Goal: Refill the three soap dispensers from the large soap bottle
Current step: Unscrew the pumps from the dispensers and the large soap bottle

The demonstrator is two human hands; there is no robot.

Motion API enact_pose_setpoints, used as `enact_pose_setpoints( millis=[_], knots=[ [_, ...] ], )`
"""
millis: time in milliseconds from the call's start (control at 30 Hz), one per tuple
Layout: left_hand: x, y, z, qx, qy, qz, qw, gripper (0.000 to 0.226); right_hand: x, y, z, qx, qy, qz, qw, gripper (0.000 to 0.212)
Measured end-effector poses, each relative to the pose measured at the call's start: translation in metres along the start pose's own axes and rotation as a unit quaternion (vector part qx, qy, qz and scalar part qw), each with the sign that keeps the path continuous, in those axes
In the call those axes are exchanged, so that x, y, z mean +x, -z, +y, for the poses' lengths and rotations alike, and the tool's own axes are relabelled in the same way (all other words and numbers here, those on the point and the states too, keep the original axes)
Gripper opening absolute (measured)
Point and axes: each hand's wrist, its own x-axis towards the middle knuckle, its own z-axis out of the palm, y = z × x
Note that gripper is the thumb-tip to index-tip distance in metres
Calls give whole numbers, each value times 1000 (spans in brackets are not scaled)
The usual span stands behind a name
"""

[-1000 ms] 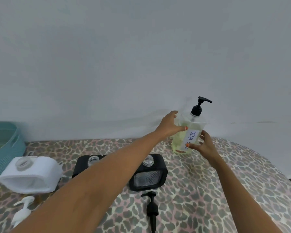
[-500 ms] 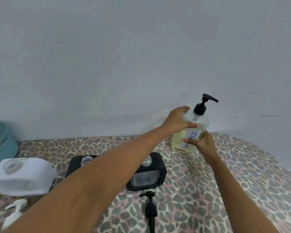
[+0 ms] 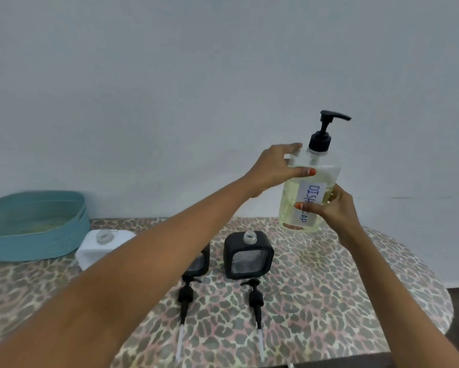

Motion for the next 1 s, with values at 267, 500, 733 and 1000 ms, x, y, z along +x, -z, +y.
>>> enact_pose_setpoints(
  millis=[267,500,733,1000],
  knots=[
    [-97,40,19,36,3,35,999,75,-71,-40,-33,-13,11,-66,998,54],
    [-155,40,-25,51,37,55,997,78,-115,-70,0,-60,5,-114,992,56],
    [-183,30,-82,70,73,46,994,80,-143,-96,46,-107,-3,-156,982,57],
    [-199,35,-112,13,90,73,993,74,-153,-118,63,-110,15,-190,975,65]
  ],
)
